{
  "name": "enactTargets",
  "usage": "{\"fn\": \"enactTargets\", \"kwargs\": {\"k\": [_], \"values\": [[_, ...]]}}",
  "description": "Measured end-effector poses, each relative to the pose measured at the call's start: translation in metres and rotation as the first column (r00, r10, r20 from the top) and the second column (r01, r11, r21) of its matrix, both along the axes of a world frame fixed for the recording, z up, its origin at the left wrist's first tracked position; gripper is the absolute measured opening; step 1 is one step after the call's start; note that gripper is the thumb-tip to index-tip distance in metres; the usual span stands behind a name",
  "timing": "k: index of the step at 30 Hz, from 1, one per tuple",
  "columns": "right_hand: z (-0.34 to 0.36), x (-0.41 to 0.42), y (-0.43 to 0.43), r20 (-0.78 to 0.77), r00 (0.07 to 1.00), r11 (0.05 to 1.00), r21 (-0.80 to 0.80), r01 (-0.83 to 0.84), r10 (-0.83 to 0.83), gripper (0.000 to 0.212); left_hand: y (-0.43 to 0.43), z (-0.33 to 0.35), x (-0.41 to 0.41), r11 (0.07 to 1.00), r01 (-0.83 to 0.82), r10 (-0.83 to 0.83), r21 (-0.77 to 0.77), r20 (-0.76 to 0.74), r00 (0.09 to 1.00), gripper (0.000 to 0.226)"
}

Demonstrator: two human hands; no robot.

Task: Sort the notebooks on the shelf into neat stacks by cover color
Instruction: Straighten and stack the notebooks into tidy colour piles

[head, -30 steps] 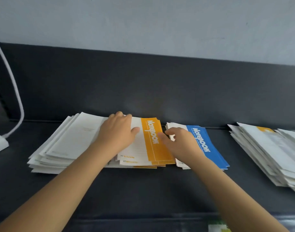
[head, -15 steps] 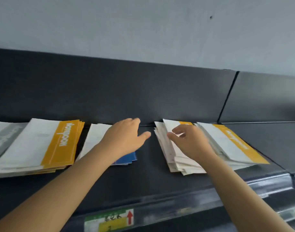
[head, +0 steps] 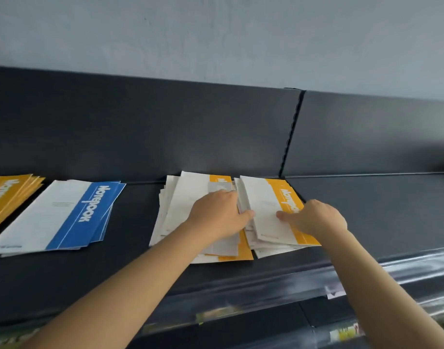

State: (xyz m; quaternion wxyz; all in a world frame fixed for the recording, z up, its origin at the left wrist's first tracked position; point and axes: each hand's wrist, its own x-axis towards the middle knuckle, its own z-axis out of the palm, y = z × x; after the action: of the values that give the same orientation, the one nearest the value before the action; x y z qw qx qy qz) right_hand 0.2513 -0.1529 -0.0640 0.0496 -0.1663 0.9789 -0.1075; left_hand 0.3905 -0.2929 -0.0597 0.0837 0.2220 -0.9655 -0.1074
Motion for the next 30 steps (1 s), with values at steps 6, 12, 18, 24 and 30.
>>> {"fn": "enactTargets", "kwargs": {"k": [6, 12, 18, 24, 30], "values": [[-0.01, -0.008, 0.011, -0.012, 0.999, 0.991, -0.128, 0.031, -0.033, 0.055, 0.023, -0.014, -0.034, 0.998, -0.004, 0.004, 0.057, 0.011, 1.0, 0.054], [-0.006, -0.028, 0.026, 0.1, 0.995, 0.909, -0.416, 0.033, 0.01, 0.031, 0.023, -0.017, -0.045, 0.988, -0.013, 0.014, 0.152, -0.007, 1.0, 0.031], [0.004, -0.032, 0.045, 0.263, 0.942, 0.609, -0.789, 0.087, 0.206, 0.02, 0.013, -0.019, -0.057, 0.897, -0.101, 0.138, 0.43, -0.055, 0.989, 0.044], [0.011, -0.026, 0.034, 0.328, 0.886, 0.505, -0.853, 0.129, 0.328, 0.021, 0.003, -0.001, -0.046, 0.332, 0.177, 0.484, 0.926, -0.329, 0.811, 0.031], [0.009, -0.007, -0.008, 0.312, 0.853, 0.512, -0.857, 0.062, 0.419, 0.007, -0.032, 0.002, -0.007, 0.27, 0.184, 0.668, 0.945, -0.321, 0.671, 0.012]]}}
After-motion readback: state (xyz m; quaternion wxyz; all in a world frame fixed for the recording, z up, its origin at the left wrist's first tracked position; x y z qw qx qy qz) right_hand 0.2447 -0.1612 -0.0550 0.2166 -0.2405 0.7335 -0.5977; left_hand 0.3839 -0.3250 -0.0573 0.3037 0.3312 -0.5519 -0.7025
